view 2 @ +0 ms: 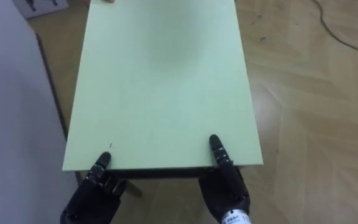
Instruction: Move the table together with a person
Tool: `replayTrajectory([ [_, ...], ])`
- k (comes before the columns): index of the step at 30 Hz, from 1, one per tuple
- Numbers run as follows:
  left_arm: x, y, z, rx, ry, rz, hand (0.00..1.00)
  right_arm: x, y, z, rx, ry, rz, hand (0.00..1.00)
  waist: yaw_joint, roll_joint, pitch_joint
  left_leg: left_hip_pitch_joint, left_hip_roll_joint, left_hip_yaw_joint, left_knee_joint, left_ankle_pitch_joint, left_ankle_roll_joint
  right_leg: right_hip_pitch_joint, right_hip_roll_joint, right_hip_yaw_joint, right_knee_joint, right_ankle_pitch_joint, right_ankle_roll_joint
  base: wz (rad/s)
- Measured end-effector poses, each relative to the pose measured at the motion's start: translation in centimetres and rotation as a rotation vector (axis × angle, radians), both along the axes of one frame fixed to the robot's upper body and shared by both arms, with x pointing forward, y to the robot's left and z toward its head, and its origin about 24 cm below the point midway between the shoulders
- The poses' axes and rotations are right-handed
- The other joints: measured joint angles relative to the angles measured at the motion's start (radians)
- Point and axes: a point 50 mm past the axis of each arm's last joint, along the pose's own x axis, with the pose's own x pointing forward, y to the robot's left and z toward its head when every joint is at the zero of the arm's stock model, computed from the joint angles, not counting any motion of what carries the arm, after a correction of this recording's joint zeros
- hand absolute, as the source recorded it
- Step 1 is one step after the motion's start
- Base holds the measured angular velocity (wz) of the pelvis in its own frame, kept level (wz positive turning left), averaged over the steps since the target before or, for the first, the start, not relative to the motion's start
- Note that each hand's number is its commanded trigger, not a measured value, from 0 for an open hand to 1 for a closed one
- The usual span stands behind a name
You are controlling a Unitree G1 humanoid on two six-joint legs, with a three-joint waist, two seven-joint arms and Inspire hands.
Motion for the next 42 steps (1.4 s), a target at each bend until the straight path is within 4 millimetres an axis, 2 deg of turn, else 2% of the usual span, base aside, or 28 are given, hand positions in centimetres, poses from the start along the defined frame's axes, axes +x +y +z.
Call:
replayTrajectory([
  [2,0.1,0.0,0.0,0.000,-0.004,-0.001,1.00,0.0,-0.1,0.0,0.000,-0.001,-0.004,1.00,0.002,0.013,0.0004,-0.012,-0.006,-0.061,0.004,0.008,-0.012,-0.014,0.022,0.000,0.030,-0.008,-0.030,0.79],
  [4,0.5,-0.4,0.2,-0.006,-0.013,-0.016,1.00,-0.1,-0.2,0.0,0.002,0.000,-0.020,1.00,-0.023,0.013,-0.0030,-0.014,-0.043,-0.142,-0.031,0.052,-0.025,-0.027,0.084,0.003,-0.009,-0.025,-0.089,1.25],
  [5,0.6,-0.4,0.2,-0.005,-0.014,-0.016,1.00,-0.1,-0.3,0.0,0.001,-0.004,-0.023,1.00,-0.030,0.014,-0.0046,-0.015,-0.057,-0.140,-0.046,0.068,-0.024,-0.025,0.087,-0.022,-0.021,-0.026,-0.103,1.18],
  [6,0.7,-0.7,0.2,-0.018,-0.016,-0.013,1.00,0.1,-0.6,0.1,-0.004,-0.015,-0.029,1.00,-0.036,0.025,-0.0109,-0.024,-0.052,-0.069,-0.089,0.108,-0.014,-0.022,0.075,-0.079,-0.034,-0.025,-0.103,1.13],
  [7,0.9,-0.9,0.3,-0.019,-0.022,-0.017,1.00,0.1,-0.8,0.2,-0.002,-0.023,-0.033,1.00,-0.058,0.031,-0.0139,-0.021,-0.035,0.068,-0.150,0.154,0.010,-0.018,0.063,-0.140,-0.041,-0.025,-0.103,1.13],
  [8,0.9,-0.9,0.3,-0.018,-0.024,-0.019,1.00,-0.1,-0.9,0.1,0.000,-0.023,-0.036,1.00,-0.066,0.034,-0.0145,-0.017,-0.022,0.145,-0.167,0.162,0.015,-0.017,0.055,-0.175,-0.043,-0.025,-0.104,1.10],
  [9,1.0,-0.8,0.3,-0.001,-0.027,-0.024,1.00,-0.3,-0.7,-0.1,0.013,-0.016,-0.044,1.00,-0.070,0.027,-0.0102,-0.021,0.015,0.276,-0.119,0.128,0.020,-0.003,0.050,-0.236,-0.050,-0.028,-0.107,0.56],
  [10,0.8,-0.3,0.3,0.004,-0.025,-0.011,1.00,-0.3,-0.4,-0.1,0.024,-0.010,-0.037,1.00,-0.059,0.025,-0.0094,-0.020,0.062,0.347,-0.005,0.037,-0.001,0.009,0.055,-0.292,-0.042,-0.028,-0.108,0.26],
  [11,0.6,-0.1,0.3,0.006,-0.026,-0.006,1.00,-0.3,-0.2,-0.1,0.025,-0.008,-0.030,1.00,-0.053,0.027,-0.0103,-0.019,0.086,0.355,0.050,-0.005,-0.009,0.012,0.059,-0.313,-0.038,-0.030,-0.110,-0.12],
  [12,0.5,0.3,0.2,0.009,-0.030,0.003,1.00,-0.2,0.2,-0.1,0.031,-0.007,-0.017,1.00,-0.047,0.028,-0.0110,-0.023,0.121,0.352,0.133,-0.068,-0.033,0.016,0.065,-0.342,-0.029,-0.044,-0.109,0.00],
  [13,0.5,0.2,0.3,0.009,-0.032,0.007,1.00,-0.1,0.2,-0.1,0.029,-0.010,-0.010,1.00,-0.046,0.041,-0.0096,-0.036,0.128,0.338,0.143,-0.100,-0.023,0.016,0.073,-0.358,-0.011,-0.059,-0.102,0.16],
  [14,0.7,0.2,0.3,0.011,-0.034,0.006,1.00,-0.1,0.3,0.0,0.029,-0.013,-0.009,1.00,-0.049,0.047,-0.0075,-0.038,0.127,0.334,0.136,-0.104,-0.006,0.012,0.074,-0.363,0.003,-0.062,-0.097,0.56],
  [15,0.9,0.2,0.4,0.015,-0.036,0.001,1.00,-0.1,0.2,0.0,0.028,-0.015,-0.014,1.00,-0.066,0.042,-0.0078,-0.031,0.106,0.316,0.098,-0.095,0.024,0.002,0.066,-0.347,0.021,-0.068,-0.088,0.73],
  [16,1.2,0.0,0.5,0.014,-0.034,0.000,1.00,0.0,0.1,0.0,0.028,-0.017,-0.015,1.00,-0.079,0.032,-0.0077,-0.016,0.084,0.309,0.055,-0.079,0.050,-0.017,0.054,-0.286,0.041,-0.071,-0.083,0.63],
  [17,1.3,-0.1,0.5,0.013,-0.029,0.000,1.00,0.0,0.1,0.0,0.027,-0.016,-0.015,1.00,-0.077,0.031,-0.0078,-0.008,0.077,0.307,0.040,-0.071,0.055,-0.028,0.054,-0.253,0.053,-0.072,-0.082,0.32],
  [18,1.2,-0.3,0.4,0.008,-0.020,0.001,1.00,-0.1,0.0,0.0,0.023,-0.011,-0.018,1.00,-0.073,0.030,-0.0077,0.009,0.065,0.300,0.025,-0.065,0.062,-0.036,0.050,-0.186,0.065,-0.072,-0.080,0.05],
  [19,1.2,-0.4,0.4,0.005,-0.015,0.000,1.00,-0.2,-0.1,-0.1,0.021,-0.003,-0.021,1.00,-0.056,0.030,-0.0075,0.017,0.063,0.299,0.016,-0.065,0.064,-0.047,0.050,-0.145,0.063,-0.068,-0.073,-0.04],
  [20,1.2,-0.4,0.4,0.005,-0.014,0.001,1.00,-0.2,-0.1,-0.1,0.022,0.000,-0.022,1.00,-0.048,0.030,-0.0073,0.019,0.062,0.299,0.013,-0.064,0.065,-0.055,0.050,-0.133,0.058,-0.063,-0.070,-0.07],
  [23,1.2,-0.1,0.3,0.022,-0.012,0.000,1.00,-0.3,0.0,-0.2,0.026,0.006,-0.020,1.00,-0.029,0.030,-0.0071,0.016,0.053,0.294,0.003,-0.063,0.068,-0.082,0.035,-0.130,0.084,-0.051,-0.067,0.06],
  [26,1.2,-0.2,0.3,0.024,-0.005,-0.003,1.00,-0.4,0.0,-0.3,0.024,0.013,-0.019,1.00,-0.014,0.031,-0.0064,0.022,0.048,0.272,-0.010,-0.061,0.075,-0.134,0.019,-0.114,0.207,-0.051,-0.061,0.16],
  [27,1.1,-0.1,0.2,0.029,0.003,-0.005,1.00,-0.5,-0.1,-0.5,0.023,0.023,-0.023,1.00,-0.026,0.034,-0.0045,0.031,0.047,0.238,-0.011,-0.061,0.075,-0.170,0.025,-0.064,0.249,-0.065,-0.050,0.48],
  [28,1.0,-0.2,0.1,0.030,0.011,-0.010,1.00,-0.8,-0.2,-0.6,0.024,0.032,-0.026,1.00,-0.036,0.034,-0.0042,0.038,0.043,0.212,-0.022,-0.060,0.075,-0.194,0.038,-0.012,0.216,-0.070,-0.050,0.60],
  [29,0.9,-0.3,0.1,0.032,0.016,-0.016,1.00,-1.1,-0.2,-0.7,0.023,0.039,-0.028,1.00,-0.040,0.034,-0.0038,0.044,0.038,0.198,-0.025,-0.060,0.075,-0.205,0.039,0.013,0.188,-0.069,-0.050,0.74],
  [30,0.7,-0.3,-0.1,0.033,0.032,-0.030,1.00,-1.6,-0.3,-0.9,0.021,0.053,-0.036,1.00,-0.056,0.032,-0.0035,0.059,0.023,0.169,-0.027,-0.060,0.075,-0.216,0.036,0.045,0.134,-0.051,-0.053,0.81],
  [31,0.6,-0.4,-0.2,0.032,0.045,-0.038,1.00,-1.9,-0.4,-1.1,0.021,0.063,-0.043,1.00,-0.072,0.026,-0.0004,0.077,0.008,0.150,-0.035,-0.060,0.074,-0.228,0.029,0.078,0.118,0.021,-0.052,0.81],
  [33,0.4,-0.5,-0.4,0.032,0.059,-0.046,1.00,-2.3,-0.6,-1.2,0.018,0.075,-0.048,1.00,-0.085,0.024,-0.0004,0.102,0.003,0.128,-0.057,-0.060,0.070,-0.206,0.034,0.091,0.115,0.022,-0.054,0.39],
  [40,0.4,-0.7,-0.4,0.030,0.061,-0.054,1.00,-2.4,-0.9,-1.3,0.028,0.086,-0.047,1.00,-0.084,0.010,0.0036,0.155,0.010,0.132,-0.110,-0.059,0.066,-0.148,0.044,0.098,0.062,0.023,-0.055,0.07],
  [42,0.4,-0.7,-0.4,0.033,0.061,-0.056,1.00,-2.4,-1.0,-1.3,0.027,0.088,-0.051,1.00,-0.083,0.008,0.0023,0.161,0.009,0.133,-0.112,-0.059,0.066,-0.143,0.044,0.109,0.063,0.023,-0.055,0.02],
])
